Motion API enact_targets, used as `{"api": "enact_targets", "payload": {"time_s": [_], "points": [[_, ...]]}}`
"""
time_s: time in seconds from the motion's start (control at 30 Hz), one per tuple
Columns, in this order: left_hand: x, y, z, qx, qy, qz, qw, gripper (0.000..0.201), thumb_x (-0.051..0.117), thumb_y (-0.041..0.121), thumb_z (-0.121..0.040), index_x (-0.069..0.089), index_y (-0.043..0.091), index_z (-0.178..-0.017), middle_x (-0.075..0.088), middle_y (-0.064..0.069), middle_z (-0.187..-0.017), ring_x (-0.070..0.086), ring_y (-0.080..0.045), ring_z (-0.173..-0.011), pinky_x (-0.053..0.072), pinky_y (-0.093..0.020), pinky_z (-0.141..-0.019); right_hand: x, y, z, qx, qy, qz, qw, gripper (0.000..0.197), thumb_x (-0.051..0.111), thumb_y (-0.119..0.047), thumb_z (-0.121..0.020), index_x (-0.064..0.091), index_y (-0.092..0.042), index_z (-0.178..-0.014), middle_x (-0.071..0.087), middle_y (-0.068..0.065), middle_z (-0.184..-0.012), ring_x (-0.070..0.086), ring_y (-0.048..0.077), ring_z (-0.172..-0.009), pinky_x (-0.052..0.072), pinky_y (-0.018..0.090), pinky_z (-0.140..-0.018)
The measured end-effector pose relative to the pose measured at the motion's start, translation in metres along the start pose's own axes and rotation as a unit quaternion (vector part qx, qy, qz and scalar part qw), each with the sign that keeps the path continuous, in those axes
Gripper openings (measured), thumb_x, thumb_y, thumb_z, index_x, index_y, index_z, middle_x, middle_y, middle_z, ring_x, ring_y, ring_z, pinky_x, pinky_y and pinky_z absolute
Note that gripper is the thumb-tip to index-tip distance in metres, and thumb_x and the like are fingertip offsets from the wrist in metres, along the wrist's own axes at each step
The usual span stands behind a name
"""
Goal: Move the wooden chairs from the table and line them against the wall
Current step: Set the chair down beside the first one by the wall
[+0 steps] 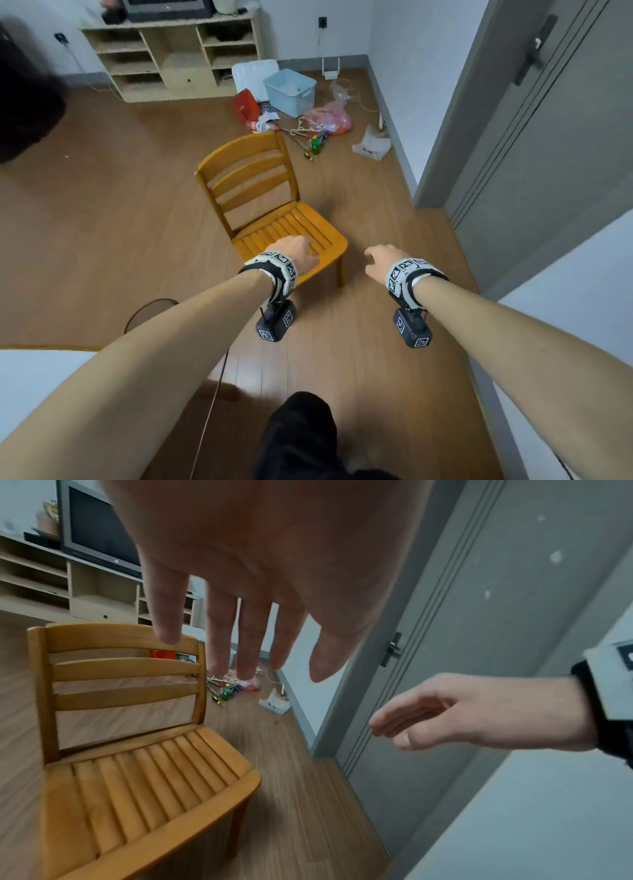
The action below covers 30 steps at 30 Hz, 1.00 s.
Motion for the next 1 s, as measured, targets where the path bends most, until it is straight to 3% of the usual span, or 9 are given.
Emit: {"api": "enact_targets", "payload": {"time_s": [0.17, 0.27, 0.4, 0.6, 0.77, 0.87, 1.0], "points": [[-0.035, -0.023, -0.141, -0.009, -0.004, 0.008, 1.0, 0.05, 0.05, 0.045, -0.093, 0.052, 0.018, -0.135, 0.063, -0.008, -0.123, 0.061, -0.03, -0.107, 0.054, -0.041, -0.085, -0.055, -0.013, -0.125, 0.001, 0.02, 0.01, 1.0, 0.05, 0.052, -0.024, -0.096, 0.05, -0.023, -0.146, 0.058, 0.008, -0.138, 0.059, 0.031, -0.118, 0.05, 0.036, -0.092], [-0.059, -0.035, -0.223, -0.016, 0.002, -0.011, 1.0, 0.046, 0.048, 0.043, -0.093, 0.054, 0.017, -0.13, 0.064, -0.007, -0.119, 0.061, -0.032, -0.105, 0.05, -0.04, -0.082, -0.078, -0.016, -0.195, 0.022, 0.01, 0.02, 1.0, 0.051, 0.052, -0.024, -0.095, 0.05, -0.024, -0.146, 0.059, 0.007, -0.139, 0.059, 0.031, -0.119, 0.051, 0.038, -0.094], [-0.093, -0.046, -0.313, -0.016, -0.023, -0.01, 1.0, 0.037, 0.048, 0.04, -0.093, 0.056, 0.016, -0.12, 0.064, -0.008, -0.114, 0.059, -0.031, -0.101, 0.045, -0.041, -0.081, -0.118, -0.022, -0.277, 0.042, 0.004, 0.03, 0.999, 0.05, 0.052, -0.023, -0.095, 0.05, -0.021, -0.145, 0.06, 0.008, -0.136, 0.062, 0.03, -0.115, 0.052, 0.035, -0.089], [-0.137, -0.052, -0.428, -0.039, -0.031, -0.007, 0.999, 0.024, 0.049, 0.037, -0.091, 0.055, 0.016, -0.101, 0.064, -0.009, -0.108, 0.058, -0.031, -0.092, 0.046, -0.037, -0.079, -0.171, -0.021, -0.392, 0.039, -0.001, 0.033, 0.999, 0.049, 0.051, -0.021, -0.097, 0.05, -0.019, -0.145, 0.06, 0.009, -0.136, 0.062, 0.03, -0.115, 0.052, 0.037, -0.093], [-0.151, -0.058, -0.533, -0.072, -0.043, 0.024, 0.996, 0.048, 0.05, 0.044, -0.088, 0.058, 0.02, -0.128, 0.065, -0.007, -0.116, 0.062, -0.03, -0.102, 0.052, -0.04, -0.086, -0.198, -0.008, -0.504, 0.032, -0.017, 0.034, 0.999, 0.045, 0.052, -0.019, -0.095, 0.055, -0.015, -0.14, 0.062, 0.011, -0.131, 0.062, 0.031, -0.113, 0.052, 0.037, -0.091], [-0.162, -0.063, -0.591, -0.104, -0.05, 0.05, 0.992, 0.051, 0.051, 0.044, -0.088, 0.055, 0.02, -0.132, 0.064, -0.008, -0.118, 0.062, -0.031, -0.103, 0.053, -0.04, -0.087, -0.22, -0.007, -0.586, -0.006, -0.029, 0.049, 0.998, 0.044, 0.052, -0.019, -0.095, 0.056, -0.014, -0.138, 0.064, 0.011, -0.129, 0.064, 0.031, -0.109, 0.053, 0.036, -0.087], [-0.182, -0.075, -0.657, -0.185, -0.054, 0.088, 0.977, 0.049, 0.05, 0.04, -0.087, 0.056, 0.02, -0.132, 0.064, -0.009, -0.117, 0.062, -0.031, -0.102, 0.054, -0.04, -0.087, -0.247, -0.019, -0.687, -0.061, -0.068, 0.066, 0.994, 0.043, 0.052, -0.019, -0.094, 0.057, -0.014, -0.137, 0.063, 0.011, -0.129, 0.063, 0.032, -0.11, 0.053, 0.038, -0.092]]}}
Point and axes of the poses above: each hand's wrist, its own z-axis away from the middle knuckle, its own x-axis out of the palm, y = z × x, the point moved 6 cm from there along -z, towards the middle knuckle
